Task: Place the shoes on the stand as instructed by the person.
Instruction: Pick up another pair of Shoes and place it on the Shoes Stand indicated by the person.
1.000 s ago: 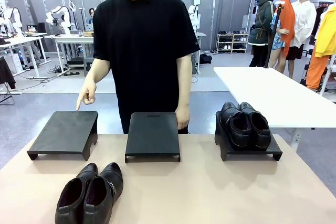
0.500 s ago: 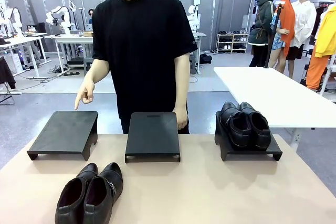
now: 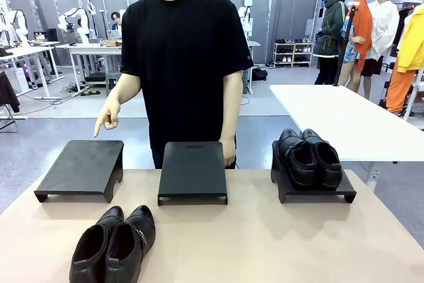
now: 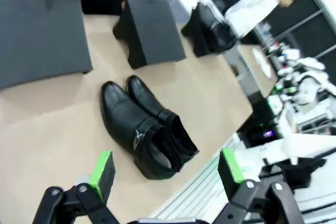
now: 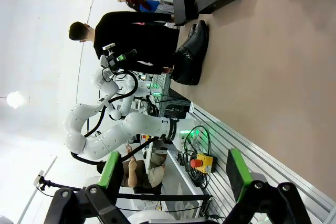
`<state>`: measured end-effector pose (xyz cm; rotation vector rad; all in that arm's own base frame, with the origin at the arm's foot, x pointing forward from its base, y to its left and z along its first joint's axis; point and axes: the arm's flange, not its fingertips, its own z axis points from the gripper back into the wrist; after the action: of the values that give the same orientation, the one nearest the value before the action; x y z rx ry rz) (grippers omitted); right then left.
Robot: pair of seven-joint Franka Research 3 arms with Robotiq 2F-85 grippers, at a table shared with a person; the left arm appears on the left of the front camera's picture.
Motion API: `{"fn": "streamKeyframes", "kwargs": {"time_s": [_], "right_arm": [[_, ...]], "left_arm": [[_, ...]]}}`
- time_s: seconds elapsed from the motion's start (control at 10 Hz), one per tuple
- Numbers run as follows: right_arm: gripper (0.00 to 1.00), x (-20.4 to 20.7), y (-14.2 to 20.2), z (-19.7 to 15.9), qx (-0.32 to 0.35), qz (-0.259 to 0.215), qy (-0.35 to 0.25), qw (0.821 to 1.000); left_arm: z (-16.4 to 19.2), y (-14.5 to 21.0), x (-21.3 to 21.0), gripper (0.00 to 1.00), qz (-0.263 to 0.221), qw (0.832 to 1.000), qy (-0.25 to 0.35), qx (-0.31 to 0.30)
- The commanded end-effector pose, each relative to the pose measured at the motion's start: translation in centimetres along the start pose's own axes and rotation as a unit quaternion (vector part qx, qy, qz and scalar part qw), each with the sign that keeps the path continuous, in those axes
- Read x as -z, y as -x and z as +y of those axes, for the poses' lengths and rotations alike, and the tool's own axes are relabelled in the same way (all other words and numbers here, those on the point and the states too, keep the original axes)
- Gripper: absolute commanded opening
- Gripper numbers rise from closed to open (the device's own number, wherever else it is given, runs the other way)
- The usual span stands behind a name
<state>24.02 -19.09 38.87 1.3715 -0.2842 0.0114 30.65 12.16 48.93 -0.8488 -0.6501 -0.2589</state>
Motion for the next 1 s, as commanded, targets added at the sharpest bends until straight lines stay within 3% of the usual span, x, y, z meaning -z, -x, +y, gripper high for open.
{"fn": "streamKeyframes", "kwargs": {"time_s": [0.0,0.3,0.5,0.9], "right_arm": [[1.00,-0.1,0.1,0.4,-0.002,-0.001,-0.003,1.000],[1.00,-0.1,0.1,0.4,-0.002,-0.001,-0.003,1.000],[1.00,-0.1,0.1,0.4,-0.002,-0.001,-0.003,1.000],[1.00,-0.1,0.1,0.4,-0.002,-0.001,-0.003,1.000]], "left_arm": [[-4.7,5.1,6.5,1.00,0.081,0.995,-0.054,-0.009],[-8.4,6.3,11.8,1.00,0.160,0.979,-0.125,-0.013],[-11.0,7.0,14.5,1.00,0.183,0.973,-0.137,-0.023],[-13.2,9.6,20.2,1.00,0.278,0.939,-0.201,-0.021]]}}
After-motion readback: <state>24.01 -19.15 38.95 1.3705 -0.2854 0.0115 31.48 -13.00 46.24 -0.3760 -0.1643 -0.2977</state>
